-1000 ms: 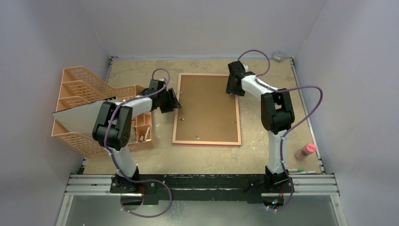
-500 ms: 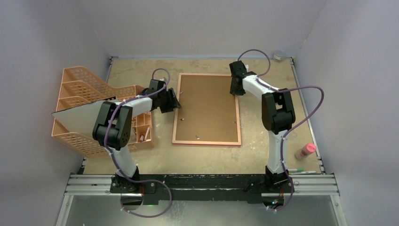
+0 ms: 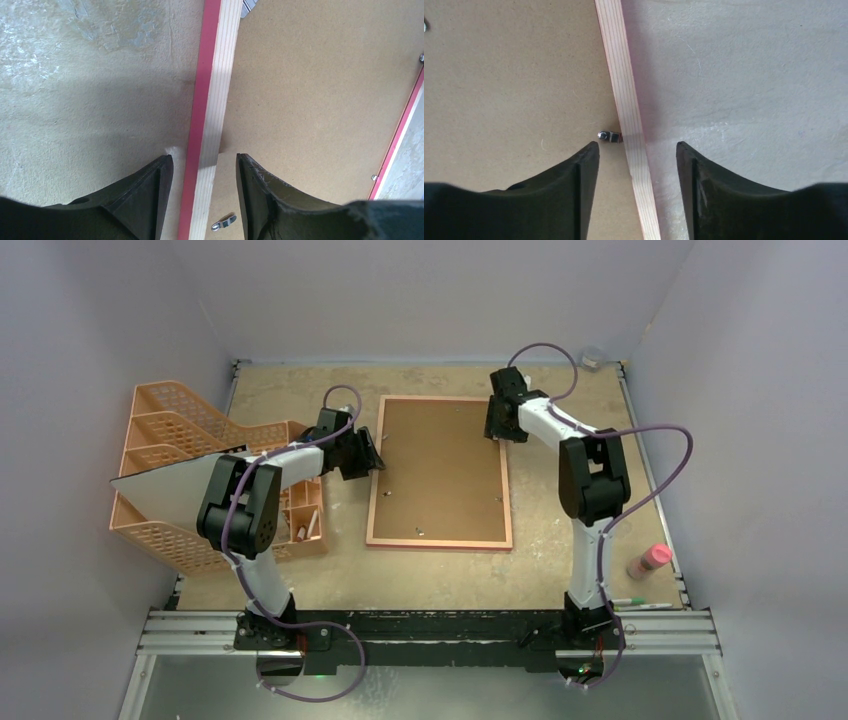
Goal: Put the photo into the frame
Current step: Install the photo frame at the center of the board.
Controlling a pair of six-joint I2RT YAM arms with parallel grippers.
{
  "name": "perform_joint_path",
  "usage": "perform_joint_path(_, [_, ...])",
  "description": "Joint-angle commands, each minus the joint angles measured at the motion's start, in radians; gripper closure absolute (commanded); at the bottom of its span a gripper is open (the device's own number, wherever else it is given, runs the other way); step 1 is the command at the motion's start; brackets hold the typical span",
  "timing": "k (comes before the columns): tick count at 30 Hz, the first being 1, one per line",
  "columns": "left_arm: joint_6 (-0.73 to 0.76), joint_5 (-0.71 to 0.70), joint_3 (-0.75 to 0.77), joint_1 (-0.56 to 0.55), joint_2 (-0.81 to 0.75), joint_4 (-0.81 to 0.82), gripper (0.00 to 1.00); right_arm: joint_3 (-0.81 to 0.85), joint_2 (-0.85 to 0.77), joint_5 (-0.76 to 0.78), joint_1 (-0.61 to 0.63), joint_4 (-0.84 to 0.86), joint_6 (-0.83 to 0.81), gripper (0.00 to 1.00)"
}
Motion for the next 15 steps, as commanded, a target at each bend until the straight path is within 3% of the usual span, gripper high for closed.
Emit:
perform_joint_path(1, [0.031, -0.042, -0.011, 0.001, 0.018, -0.111, 0.47, 0.061, -0.096, -0.001, -0.005, -0.041, 0.022, 0.34])
perform_joint_path(6, [0.03, -0.037, 0.027, 0.001, 0.005, -0.108, 0.42, 0.081, -0.119, -0.148, -0.006, 0.013, 0.036, 0.3])
perform_joint_path(15, [0.055, -0.023, 0.11, 0.001, 0.031, -0.132, 0.37, 0.078, -0.01, -0.439, 0.0, 0.262, 0.222, 0.4])
